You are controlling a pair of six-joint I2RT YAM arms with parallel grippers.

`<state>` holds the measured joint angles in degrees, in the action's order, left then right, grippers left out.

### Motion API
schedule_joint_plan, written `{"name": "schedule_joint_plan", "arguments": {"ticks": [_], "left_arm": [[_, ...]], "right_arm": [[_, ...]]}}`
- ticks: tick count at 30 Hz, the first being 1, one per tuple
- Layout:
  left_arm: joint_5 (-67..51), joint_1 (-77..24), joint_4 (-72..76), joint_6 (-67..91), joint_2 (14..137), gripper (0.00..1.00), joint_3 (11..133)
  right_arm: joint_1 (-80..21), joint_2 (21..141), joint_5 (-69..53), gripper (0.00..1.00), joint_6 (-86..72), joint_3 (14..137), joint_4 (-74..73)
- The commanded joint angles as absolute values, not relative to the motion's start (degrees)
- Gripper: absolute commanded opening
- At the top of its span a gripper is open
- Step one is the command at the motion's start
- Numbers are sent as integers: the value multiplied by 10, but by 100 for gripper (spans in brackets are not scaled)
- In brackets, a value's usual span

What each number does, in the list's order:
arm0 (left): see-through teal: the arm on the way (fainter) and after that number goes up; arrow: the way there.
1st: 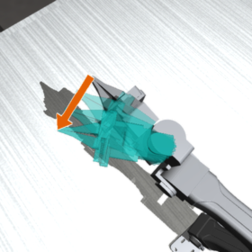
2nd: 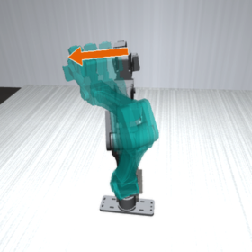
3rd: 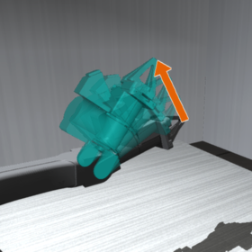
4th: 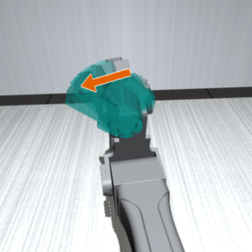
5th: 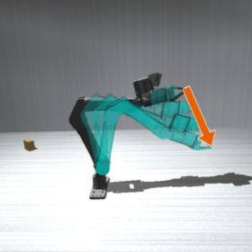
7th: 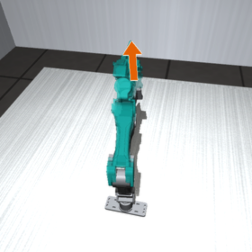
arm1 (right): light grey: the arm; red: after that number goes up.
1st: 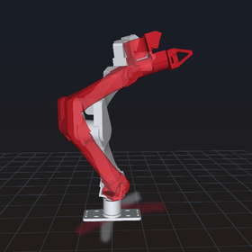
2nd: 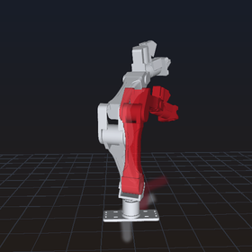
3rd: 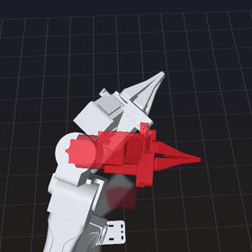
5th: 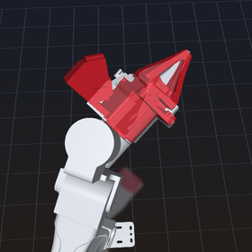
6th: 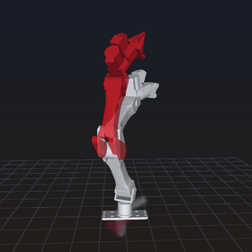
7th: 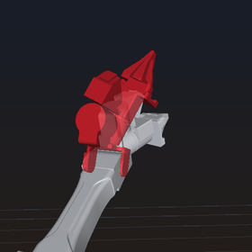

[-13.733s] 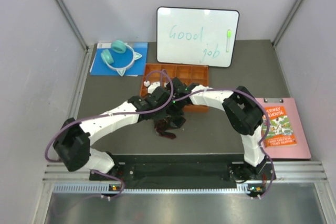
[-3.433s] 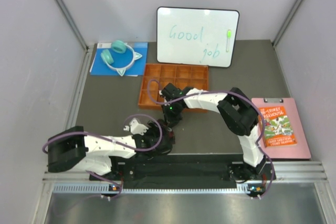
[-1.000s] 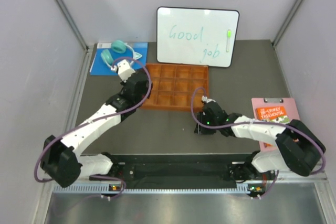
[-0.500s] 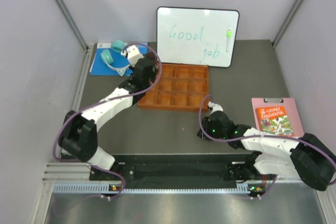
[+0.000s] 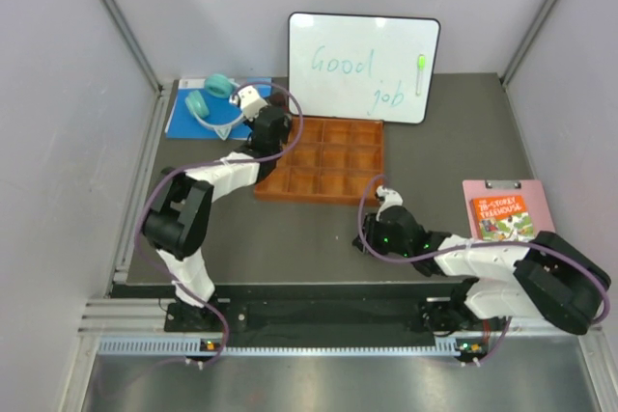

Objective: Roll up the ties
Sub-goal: Place the tie in the storage box.

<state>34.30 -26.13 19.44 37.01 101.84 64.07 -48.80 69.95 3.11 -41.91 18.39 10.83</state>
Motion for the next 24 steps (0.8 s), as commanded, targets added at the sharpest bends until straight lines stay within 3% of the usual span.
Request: {"name": "schedule_joint_plan", "arguments": {"ticks": [1, 15, 24], "left_arm": [[355, -259, 343, 368, 1042, 0, 628], [348, -257, 367, 325, 1134, 0, 665], [406, -256, 275, 314, 1196, 0, 736]], "right_arm": [[-495, 747, 51, 29, -419, 163, 74], [-495, 809, 48, 26, -416, 178, 95], [-496, 824, 46, 24, -413, 185, 97]]}}
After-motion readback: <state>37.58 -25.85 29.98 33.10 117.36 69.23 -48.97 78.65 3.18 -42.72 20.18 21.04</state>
